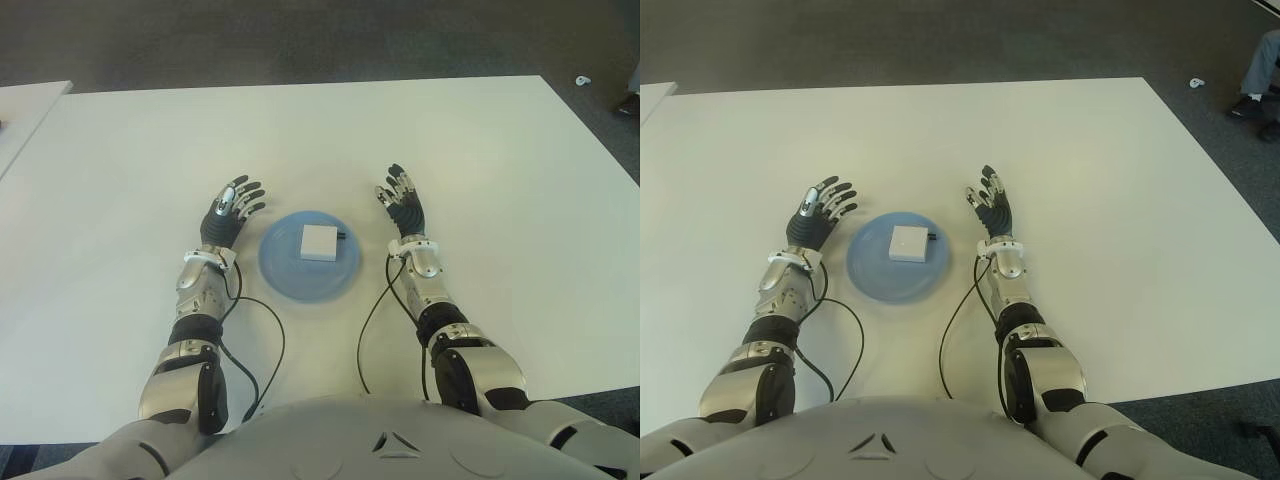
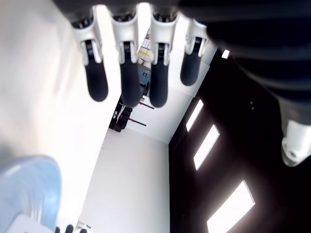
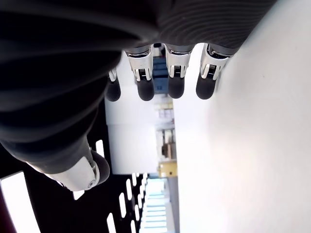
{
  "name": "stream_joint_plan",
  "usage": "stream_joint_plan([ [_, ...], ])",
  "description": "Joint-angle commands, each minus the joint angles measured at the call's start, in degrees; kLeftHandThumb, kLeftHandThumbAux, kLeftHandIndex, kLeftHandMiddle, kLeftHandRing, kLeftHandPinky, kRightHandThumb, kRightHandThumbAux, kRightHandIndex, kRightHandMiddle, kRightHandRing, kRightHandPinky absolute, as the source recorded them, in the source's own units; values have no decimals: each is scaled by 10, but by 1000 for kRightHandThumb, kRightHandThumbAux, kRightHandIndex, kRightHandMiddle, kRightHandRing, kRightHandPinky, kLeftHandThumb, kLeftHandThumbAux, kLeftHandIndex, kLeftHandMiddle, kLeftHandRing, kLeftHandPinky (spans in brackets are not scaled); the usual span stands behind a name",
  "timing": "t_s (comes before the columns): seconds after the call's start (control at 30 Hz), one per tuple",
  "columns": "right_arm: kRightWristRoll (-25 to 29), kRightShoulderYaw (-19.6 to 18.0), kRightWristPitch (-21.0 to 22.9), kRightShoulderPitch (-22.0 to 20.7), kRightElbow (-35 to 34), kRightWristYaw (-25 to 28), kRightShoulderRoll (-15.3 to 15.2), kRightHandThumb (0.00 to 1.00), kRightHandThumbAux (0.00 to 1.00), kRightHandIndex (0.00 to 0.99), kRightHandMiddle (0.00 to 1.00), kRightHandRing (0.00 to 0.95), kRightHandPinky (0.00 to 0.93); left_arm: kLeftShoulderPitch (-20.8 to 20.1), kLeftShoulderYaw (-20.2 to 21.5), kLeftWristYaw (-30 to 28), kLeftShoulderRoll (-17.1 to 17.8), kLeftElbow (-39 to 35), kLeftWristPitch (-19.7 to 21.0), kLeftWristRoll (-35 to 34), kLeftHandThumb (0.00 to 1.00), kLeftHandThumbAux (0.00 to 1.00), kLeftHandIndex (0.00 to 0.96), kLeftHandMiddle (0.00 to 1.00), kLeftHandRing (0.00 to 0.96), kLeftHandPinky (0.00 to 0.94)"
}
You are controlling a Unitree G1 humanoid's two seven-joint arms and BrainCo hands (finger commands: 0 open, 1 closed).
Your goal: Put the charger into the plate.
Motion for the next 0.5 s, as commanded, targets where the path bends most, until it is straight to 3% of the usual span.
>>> stream_joint_plan([
  [0.03,-6,2,19,38,26,-6,3,26,700,33,34,21,37,19,-3,16,-4,22,11,12,16,478,233,311,311,331],
  [0.5,-1,-2,23,46,15,-33,4,27,720,23,22,12,23,17,-14,53,-3,32,-9,46,55,528,208,268,276,310],
])
